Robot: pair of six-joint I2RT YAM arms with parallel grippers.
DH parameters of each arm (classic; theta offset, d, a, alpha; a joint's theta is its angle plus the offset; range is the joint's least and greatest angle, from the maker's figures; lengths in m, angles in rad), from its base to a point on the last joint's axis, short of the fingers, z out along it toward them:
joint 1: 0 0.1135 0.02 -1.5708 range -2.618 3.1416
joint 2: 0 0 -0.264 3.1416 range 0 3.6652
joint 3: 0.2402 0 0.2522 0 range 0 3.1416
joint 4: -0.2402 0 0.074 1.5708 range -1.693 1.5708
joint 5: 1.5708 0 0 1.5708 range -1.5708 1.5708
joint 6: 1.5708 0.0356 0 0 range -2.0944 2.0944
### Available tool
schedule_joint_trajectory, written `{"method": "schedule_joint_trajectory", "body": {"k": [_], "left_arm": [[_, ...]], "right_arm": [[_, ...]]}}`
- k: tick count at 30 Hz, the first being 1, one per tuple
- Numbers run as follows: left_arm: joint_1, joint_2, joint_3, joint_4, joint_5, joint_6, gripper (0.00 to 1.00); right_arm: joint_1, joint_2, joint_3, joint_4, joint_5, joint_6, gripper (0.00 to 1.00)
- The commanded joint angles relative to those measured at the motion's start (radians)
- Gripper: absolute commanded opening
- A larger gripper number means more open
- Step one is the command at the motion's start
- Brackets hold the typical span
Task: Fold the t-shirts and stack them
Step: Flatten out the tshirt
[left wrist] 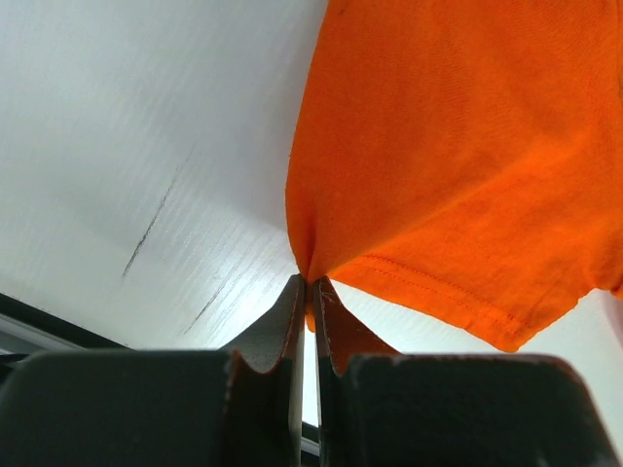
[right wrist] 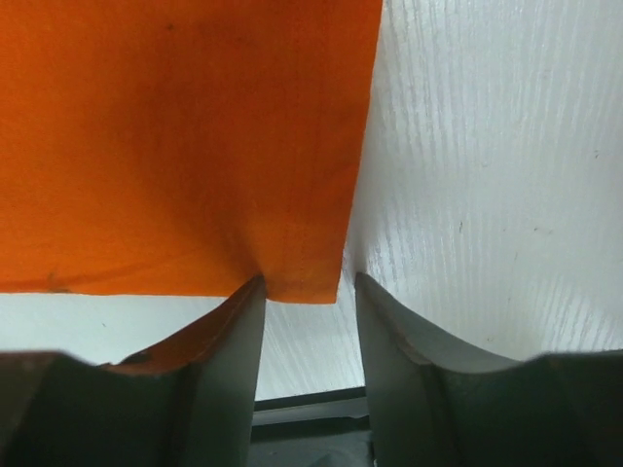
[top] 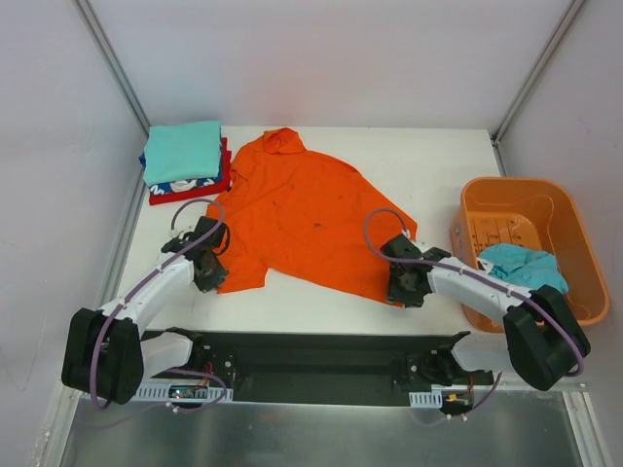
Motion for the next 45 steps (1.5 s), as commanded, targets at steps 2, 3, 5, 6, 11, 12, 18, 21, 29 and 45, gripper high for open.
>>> {"method": "schedule_joint_trajectory", "body": {"k": [2, 3, 5, 6, 11, 12, 18, 21, 29, 45], "left_arm": [[0.000, -0.004, 0.004, -0.005, 0.006, 0.003, 0.00], [0.000, -0.004, 0.004, -0.005, 0.009, 0.003, 0.00], [0.000, -0.010, 0.005, -0.005, 0.016, 0.002, 0.00], [0.000, -0.016, 0.007, -0.005, 0.029, 0.002, 0.00], [0.000, -0.133, 0.123, -0.007, 0.063, 0.049, 0.00], [0.000, -0.159, 0.155, -0.005, 0.063, 0.067, 0.00], [0.000, -0.323, 0.517, 0.005, 0.033, 0.164, 0.00], [0.000, -0.348, 0.721, 0.028, 0.081, 0.227, 0.00], [0.000, -0.331, 1.273, 0.044, 0.242, 0.362, 0.00], [0.000, -0.193, 1.614, 0.055, 0.331, 0.433, 0.00]], "right_arm": [[0.005, 0.037, -0.028, 0.065, 0.007, 0.037, 0.39], [0.005, 0.055, -0.021, 0.065, 0.016, 0.031, 0.31], [0.005, 0.065, -0.014, 0.068, 0.019, 0.019, 0.18], [0.005, 0.061, -0.005, 0.073, 0.025, 0.014, 0.01], [0.009, -0.064, 0.113, -0.029, 0.096, -0.076, 0.01], [0.012, -0.131, 0.147, -0.054, 0.137, -0.119, 0.01], [0.010, -0.345, 0.490, -0.185, 0.236, -0.262, 0.01], [0.010, -0.415, 0.650, -0.206, 0.222, -0.329, 0.01], [0.010, -0.520, 0.991, -0.251, 0.058, -0.436, 0.01], [0.009, -0.601, 1.120, -0.320, -0.032, -0.464, 0.01]]}}
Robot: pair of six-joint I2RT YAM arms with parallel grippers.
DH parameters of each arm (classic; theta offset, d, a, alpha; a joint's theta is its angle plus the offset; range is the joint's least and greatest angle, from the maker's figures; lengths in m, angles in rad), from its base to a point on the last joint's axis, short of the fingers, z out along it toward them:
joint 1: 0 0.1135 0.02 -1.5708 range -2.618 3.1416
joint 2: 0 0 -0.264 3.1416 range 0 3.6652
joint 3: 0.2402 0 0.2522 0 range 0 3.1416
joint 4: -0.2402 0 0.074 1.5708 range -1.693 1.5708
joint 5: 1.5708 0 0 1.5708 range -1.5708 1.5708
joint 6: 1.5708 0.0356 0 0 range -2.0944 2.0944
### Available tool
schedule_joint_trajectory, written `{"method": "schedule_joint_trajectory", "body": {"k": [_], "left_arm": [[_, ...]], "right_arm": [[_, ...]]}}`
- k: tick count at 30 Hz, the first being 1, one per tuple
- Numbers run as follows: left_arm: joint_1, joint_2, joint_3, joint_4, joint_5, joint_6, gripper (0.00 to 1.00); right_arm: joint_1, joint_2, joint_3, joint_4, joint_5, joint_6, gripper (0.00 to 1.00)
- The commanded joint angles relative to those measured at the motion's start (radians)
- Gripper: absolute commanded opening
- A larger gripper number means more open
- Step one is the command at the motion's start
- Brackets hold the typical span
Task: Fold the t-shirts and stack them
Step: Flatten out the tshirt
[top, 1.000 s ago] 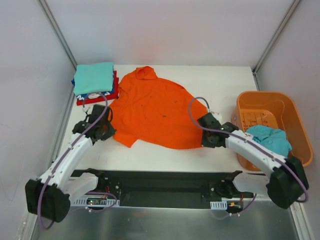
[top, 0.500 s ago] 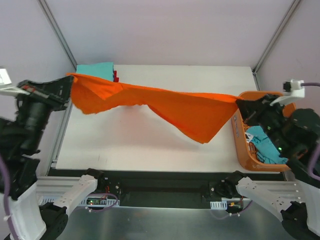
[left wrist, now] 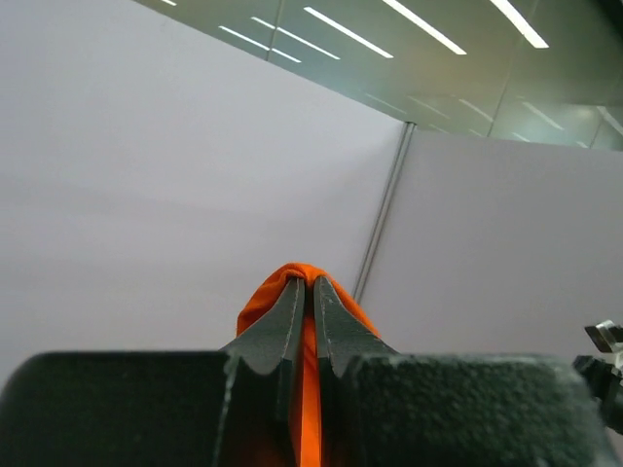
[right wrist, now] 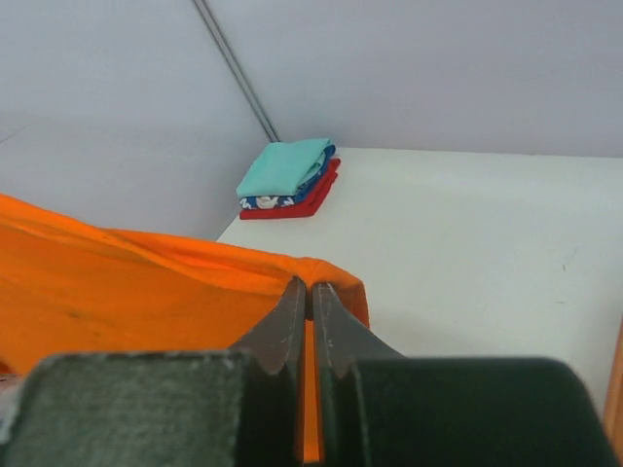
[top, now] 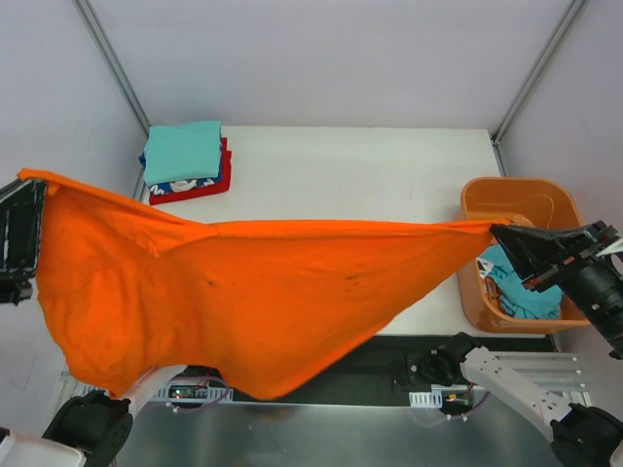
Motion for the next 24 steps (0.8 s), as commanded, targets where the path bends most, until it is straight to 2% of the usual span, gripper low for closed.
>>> {"method": "schedule_joint_trajectory", "body": {"k": [1, 3, 4, 6, 7, 10, 12, 13, 14, 15, 16, 17, 18, 19, 20, 21, 22, 24], "left_arm": [[0.000, 0.126, -0.074, 0.029, -0.120, 0.047, 0.00], [0.000, 0.163, -0.137, 0.043, -0.142, 0.072, 0.00], [0.000, 0.180, -0.159, 0.049, -0.190, 0.081, 0.00], [0.000, 0.243, -0.222, 0.062, -0.205, 0.092, 0.00], [0.000, 0.267, -0.246, 0.066, -0.211, 0.099, 0.00], [0.000, 0.369, -0.360, 0.094, -0.283, 0.115, 0.00], [0.000, 0.465, -0.442, 0.121, -0.361, 0.126, 0.00], [0.000, 0.505, -0.461, 0.141, -0.387, 0.138, 0.00], [0.001, 0.598, -0.473, 0.148, -0.417, 0.141, 0.00], [0.007, 0.651, -0.474, 0.151, -0.424, 0.144, 0.00], [0.012, 0.707, -0.463, 0.154, -0.422, 0.146, 0.00], [0.016, 0.828, -0.423, 0.154, -0.389, 0.147, 0.00], [0.024, 0.891, -0.396, 0.154, -0.367, 0.153, 0.00], [0.024, 1.020, -0.359, 0.154, -0.355, 0.168, 0.00], [0.024, 1.083, -0.277, 0.152, -0.344, 0.175, 0.00], [0.026, 1.140, -0.241, 0.154, -0.323, 0.182, 0.00], [0.026, 1.232, -0.209, 0.154, -0.312, 0.188, 0.00], [0.026, 1.301, -0.142, 0.154, -0.289, 0.193, 0.00]], "right_arm": [[0.002, 0.041, -0.035, -0.009, 0.173, -0.037, 0.02], [0.002, 0.065, -0.061, -0.003, 0.265, -0.040, 0.03], [0.002, 0.094, -0.081, -0.003, 0.375, -0.042, 0.03], [0.001, 0.130, -0.113, 0.009, 0.491, -0.040, 0.01], [0.001, 0.168, -0.131, 0.018, 0.614, -0.042, 0.01], [-0.022, 0.260, -0.228, 0.099, 0.775, -0.072, 0.02], [-0.152, 0.352, -0.283, 0.144, 0.707, -0.068, 0.02], [-0.213, 0.386, -0.303, 0.162, 0.535, -0.060, 0.02], [-0.317, 0.419, -0.329, 0.229, 0.449, -0.057, 0.02], [-0.350, 0.496, -0.386, 0.268, 0.338, -0.057, 0.01], [-0.373, 0.541, -0.404, 0.309, 0.297, -0.068, 0.01], [-0.398, 0.588, -0.418, 0.377, 0.265, -0.077, 0.01], [-0.409, 0.698, -0.405, 0.394, 0.216, -0.079, 0.01], [-0.427, 0.758, -0.382, 0.405, 0.196, -0.106, 0.01], [-0.436, 0.821, -0.354, 0.412, 0.183, -0.115, 0.01], [-0.444, 0.946, -0.280, 0.402, 0.171, -0.114, 0.01], [-0.459, 1.005, -0.244, 0.393, 0.165, -0.117, 0.01], [-0.470, 1.164, -0.167, 0.354, 0.154, -0.116, 0.01]]}}
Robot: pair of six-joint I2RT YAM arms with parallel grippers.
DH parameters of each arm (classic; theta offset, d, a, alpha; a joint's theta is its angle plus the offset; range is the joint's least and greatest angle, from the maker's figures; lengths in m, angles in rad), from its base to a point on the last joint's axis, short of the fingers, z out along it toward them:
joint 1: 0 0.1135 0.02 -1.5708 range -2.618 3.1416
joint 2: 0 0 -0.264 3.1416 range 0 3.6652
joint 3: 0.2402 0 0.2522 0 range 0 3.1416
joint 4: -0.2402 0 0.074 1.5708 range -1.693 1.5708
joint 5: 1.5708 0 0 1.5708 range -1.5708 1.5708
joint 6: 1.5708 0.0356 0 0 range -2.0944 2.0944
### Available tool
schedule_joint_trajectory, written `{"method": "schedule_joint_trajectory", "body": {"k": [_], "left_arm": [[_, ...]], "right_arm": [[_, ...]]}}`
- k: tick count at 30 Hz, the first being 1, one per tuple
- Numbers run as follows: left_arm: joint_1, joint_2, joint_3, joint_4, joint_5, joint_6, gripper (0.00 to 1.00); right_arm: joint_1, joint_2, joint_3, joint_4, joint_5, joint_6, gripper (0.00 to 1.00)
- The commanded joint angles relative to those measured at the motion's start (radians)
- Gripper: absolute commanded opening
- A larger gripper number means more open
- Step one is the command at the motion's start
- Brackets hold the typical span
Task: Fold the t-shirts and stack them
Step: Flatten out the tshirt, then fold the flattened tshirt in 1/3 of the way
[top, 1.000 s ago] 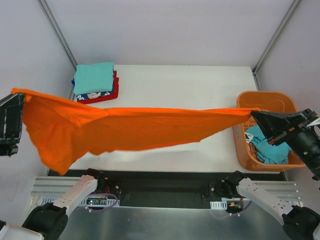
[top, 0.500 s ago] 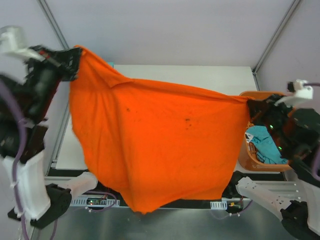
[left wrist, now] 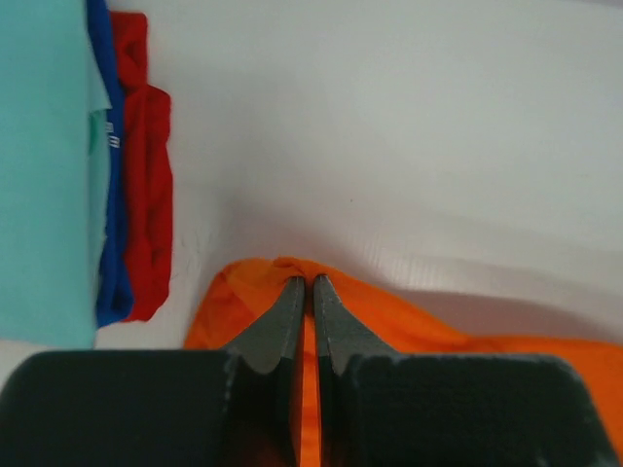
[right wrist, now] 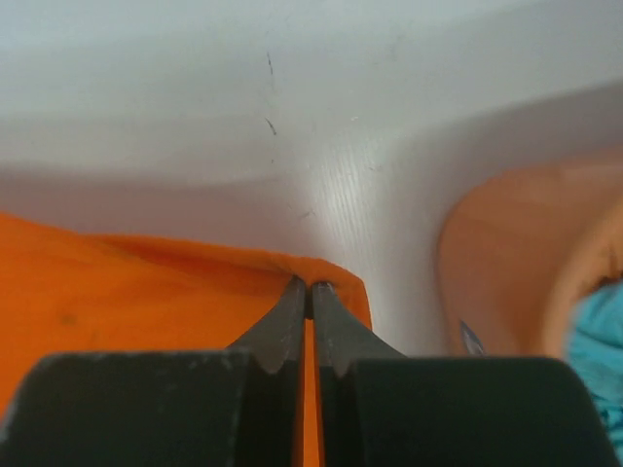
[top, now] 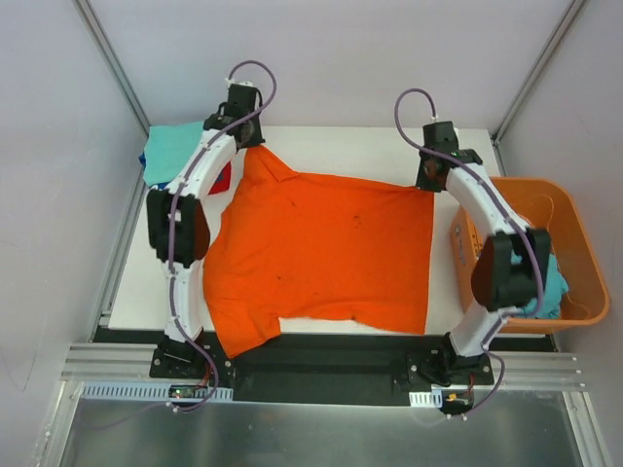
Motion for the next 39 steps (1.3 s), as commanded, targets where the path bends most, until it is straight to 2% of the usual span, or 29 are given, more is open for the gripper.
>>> {"method": "schedule_joint_trajectory", "body": {"k": [1, 5, 9, 12, 16, 20, 24, 28, 34, 39], "left_arm": [[0.010, 0.137, 0.145, 0.025, 0.035, 0.048, 0.00], [0.012, 0.218, 0.181, 0.030, 0.027, 0.063, 0.00], [0.013, 0.225, 0.138, 0.028, 0.015, 0.045, 0.00], [0.013, 0.167, 0.054, 0.028, 0.018, 0.011, 0.00], [0.013, 0.014, -0.090, 0.028, 0.031, -0.050, 0.00], [0.007, -0.143, -0.345, 0.040, 0.027, -0.145, 0.00], [-0.017, -0.287, -0.526, 0.048, -0.014, -0.219, 0.00], [-0.028, -0.445, -0.705, 0.048, 0.017, -0.306, 0.00], [-0.056, -0.599, -0.883, 0.047, 0.018, -0.408, 0.00], [-0.101, -0.685, -0.963, 0.047, -0.005, -0.471, 0.00]], "right_arm": [[-0.038, 0.234, 0.212, 0.025, -0.091, -0.027, 0.01], [-0.051, 0.382, 0.295, 0.000, -0.096, -0.017, 0.01], [-0.058, 0.395, 0.295, -0.001, -0.128, -0.006, 0.01], [-0.058, 0.364, 0.266, -0.006, -0.139, -0.007, 0.02], [-0.060, 0.280, 0.200, -0.012, -0.139, -0.012, 0.03], [-0.060, 0.159, 0.094, -0.009, -0.168, -0.001, 0.02], [-0.058, 0.085, 0.015, -0.034, -0.171, -0.001, 0.02], [-0.058, 0.032, -0.042, -0.066, -0.148, 0.000, 0.02], [-0.058, -0.014, -0.064, -0.109, -0.103, -0.003, 0.02], [-0.060, -0.019, -0.068, -0.118, -0.103, -0.009, 0.03]]}}
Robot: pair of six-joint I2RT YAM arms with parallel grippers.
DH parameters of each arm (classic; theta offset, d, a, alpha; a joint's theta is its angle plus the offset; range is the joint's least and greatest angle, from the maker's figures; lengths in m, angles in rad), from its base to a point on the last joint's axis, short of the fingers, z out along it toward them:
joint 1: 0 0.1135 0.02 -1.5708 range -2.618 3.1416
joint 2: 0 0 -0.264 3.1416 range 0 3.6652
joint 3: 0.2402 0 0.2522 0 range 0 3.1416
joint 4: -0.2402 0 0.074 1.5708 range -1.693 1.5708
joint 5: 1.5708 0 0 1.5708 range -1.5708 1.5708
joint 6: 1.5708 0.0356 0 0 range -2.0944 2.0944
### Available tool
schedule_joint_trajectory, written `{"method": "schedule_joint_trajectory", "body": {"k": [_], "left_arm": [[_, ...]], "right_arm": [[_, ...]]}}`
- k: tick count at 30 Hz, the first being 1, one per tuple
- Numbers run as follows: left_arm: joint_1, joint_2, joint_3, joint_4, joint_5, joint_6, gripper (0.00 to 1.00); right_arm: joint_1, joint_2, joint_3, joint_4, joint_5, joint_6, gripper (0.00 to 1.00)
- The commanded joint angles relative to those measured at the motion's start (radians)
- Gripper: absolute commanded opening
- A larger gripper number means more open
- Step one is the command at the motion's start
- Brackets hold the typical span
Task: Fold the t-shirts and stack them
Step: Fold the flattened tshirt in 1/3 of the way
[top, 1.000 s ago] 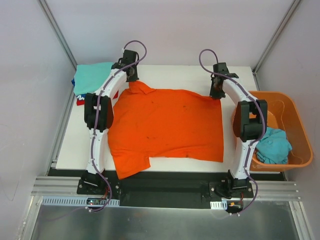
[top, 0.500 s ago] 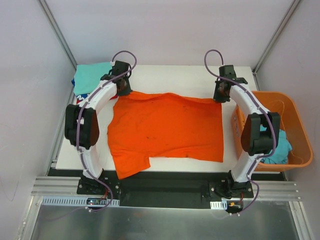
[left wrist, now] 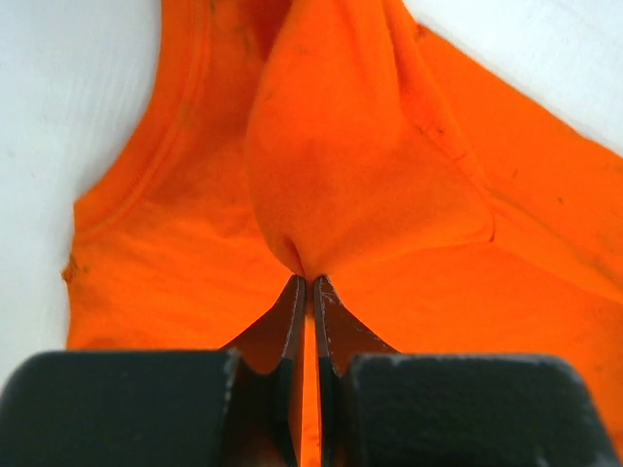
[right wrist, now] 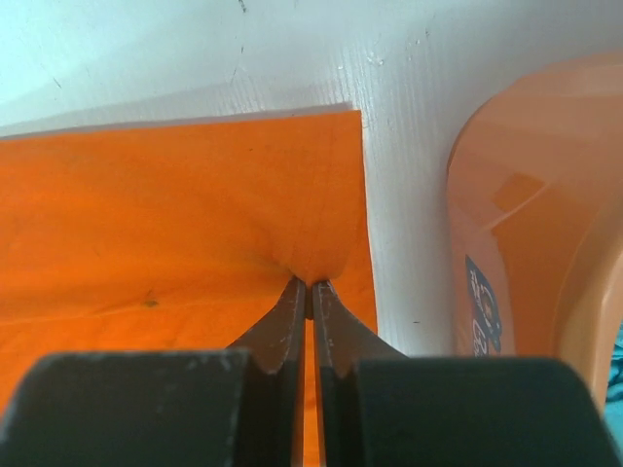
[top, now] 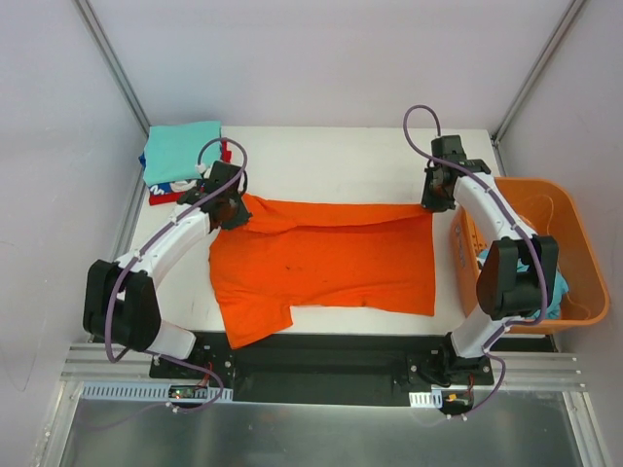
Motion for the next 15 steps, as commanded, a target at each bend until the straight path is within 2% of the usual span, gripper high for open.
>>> {"method": "schedule_joint_trajectory", "body": {"k": [1, 7, 15], "left_arm": [[-0.042, -0.091, -0.062, 0.002, -0.020, -0.093, 0.00], [-0.048, -0.126, -0.114, 0.002, 0.022, -0.144, 0.00], [-0.045, -0.169, -0.114, -0.028, -0.017, -0.144, 0.00]], "right_arm": [[-0.001, -0.056, -0.003, -0.027, 0.024, -0.002, 0.03], [-0.002, -0.020, 0.008, -0.036, 0.032, -0.002, 0.04], [-0.001, -0.005, 0.019, -0.056, 0.070, -0.005, 0.05]]}}
